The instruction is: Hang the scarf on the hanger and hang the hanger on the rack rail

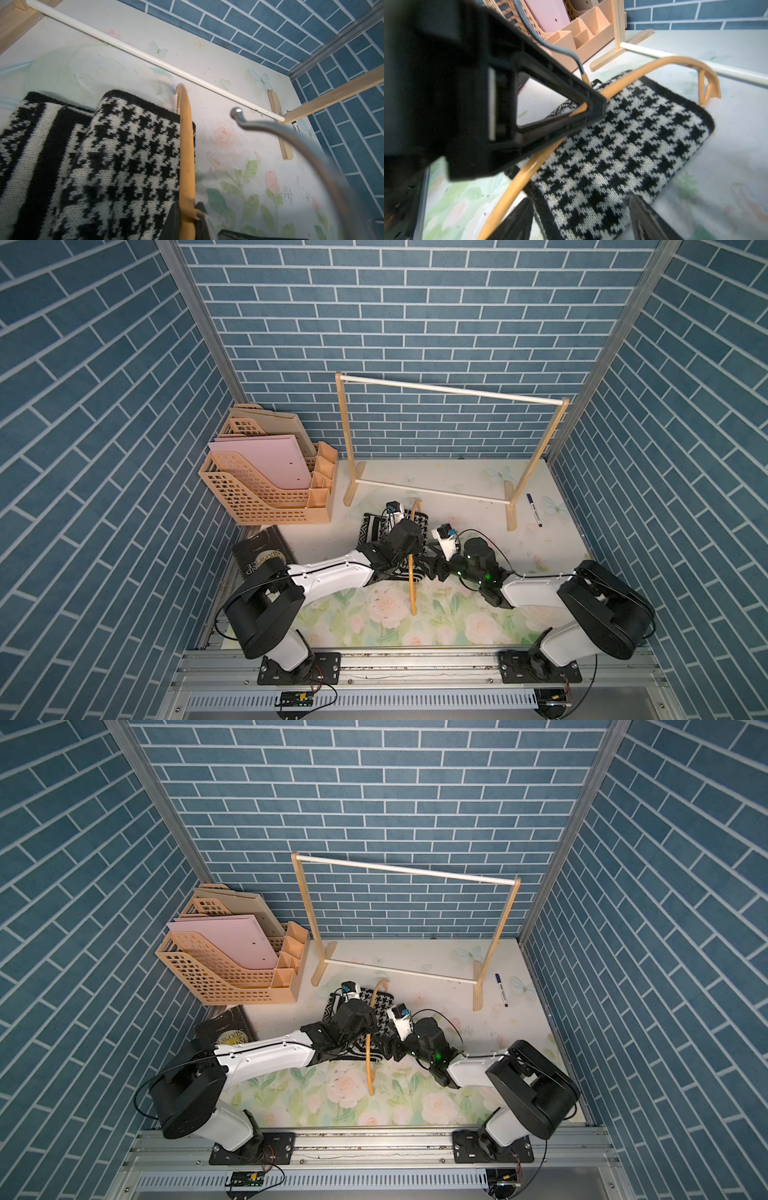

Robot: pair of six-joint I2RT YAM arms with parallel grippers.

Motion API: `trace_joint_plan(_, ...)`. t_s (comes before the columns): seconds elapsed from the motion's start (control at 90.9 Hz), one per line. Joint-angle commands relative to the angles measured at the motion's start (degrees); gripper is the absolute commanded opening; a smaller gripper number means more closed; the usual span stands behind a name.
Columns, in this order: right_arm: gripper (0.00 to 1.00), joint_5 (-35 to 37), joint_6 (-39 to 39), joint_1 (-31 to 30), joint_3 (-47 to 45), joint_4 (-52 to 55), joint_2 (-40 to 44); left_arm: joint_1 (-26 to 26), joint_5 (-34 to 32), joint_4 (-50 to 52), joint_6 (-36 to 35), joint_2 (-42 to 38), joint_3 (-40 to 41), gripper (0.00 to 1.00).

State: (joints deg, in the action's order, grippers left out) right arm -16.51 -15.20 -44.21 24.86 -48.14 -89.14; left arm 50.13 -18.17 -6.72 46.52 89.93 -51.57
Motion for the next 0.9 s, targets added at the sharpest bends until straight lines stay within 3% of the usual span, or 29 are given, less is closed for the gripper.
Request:
trace_joint_plan(0.0, 0.75, -1.48, -2.3, -0.23, 1.57, -3.07, -4.84, -0.38, -0.54, 4.31, -1.45, 1.9, -1.03, 0.0)
trace_joint_plan(0.132, 0.74, 4.04, -3.58, -0.4, -0.81, 0.72, -0.82, -0.3, -1.34, 7.11, -2.0, 3.26, -3.63, 0.0)
trace_joint_plan(0.308, 0.75, 21.12, -5.5, -2.28, -3.71, 21.45, 17.78, -0.05, -2.65, 9.96, -2.94, 6.03, -7.33, 0.0)
trace_joint_plan(0.429, 0.74, 30.79, -11.79, -6.68, -5.66, 35.89, 33.15, 0.46, -3.98, 13.16, -3.74, 8.74, -10.93, 0.0)
trace_joint_plan(0.572, 0.74, 38.15, -20.03, -13.74, -8.01, 42.99, 42.77, 1.46, -5.27, 15.92, -4.08, 11.93, -14.7, 0.0)
trace_joint_plan(0.693, 0.73, 43.63, -23.26, -19.38, -7.47, 44.04, 42.03, 2.44, -6.37, 16.56, -3.37, 13.33, -16.42, 0.0)
trace_joint_plan(0.891, 0.73, 49.16, -22.24, -26.43, 1.06, 42.67, 28.89, 3.81, -8.48, 17.29, -1.67, 15.68, -19.28, 0.0)
